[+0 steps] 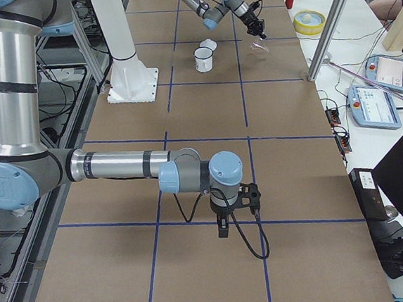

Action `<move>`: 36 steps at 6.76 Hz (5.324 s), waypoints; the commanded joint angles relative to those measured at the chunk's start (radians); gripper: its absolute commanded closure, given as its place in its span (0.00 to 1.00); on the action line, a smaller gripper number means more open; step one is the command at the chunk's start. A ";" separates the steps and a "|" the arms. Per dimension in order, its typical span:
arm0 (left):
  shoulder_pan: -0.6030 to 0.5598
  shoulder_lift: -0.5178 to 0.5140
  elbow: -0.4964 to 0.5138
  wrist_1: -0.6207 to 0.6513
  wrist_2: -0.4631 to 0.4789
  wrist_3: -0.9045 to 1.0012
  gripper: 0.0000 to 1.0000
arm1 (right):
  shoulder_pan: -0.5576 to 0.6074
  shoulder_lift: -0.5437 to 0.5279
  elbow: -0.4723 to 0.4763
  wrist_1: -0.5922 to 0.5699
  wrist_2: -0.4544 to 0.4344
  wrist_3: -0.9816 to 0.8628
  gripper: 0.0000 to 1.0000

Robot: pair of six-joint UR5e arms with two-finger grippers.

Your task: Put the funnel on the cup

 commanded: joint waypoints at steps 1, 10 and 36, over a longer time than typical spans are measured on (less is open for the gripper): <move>-0.012 -0.005 -0.167 0.212 -0.007 0.001 1.00 | 0.000 0.000 0.000 0.000 0.000 0.000 0.00; 0.175 -0.187 -0.668 1.555 -0.317 0.265 1.00 | 0.000 0.000 0.000 0.000 0.000 0.000 0.00; 0.214 -0.188 -0.518 1.424 -0.314 0.453 0.23 | 0.000 0.000 0.000 0.000 0.000 0.000 0.00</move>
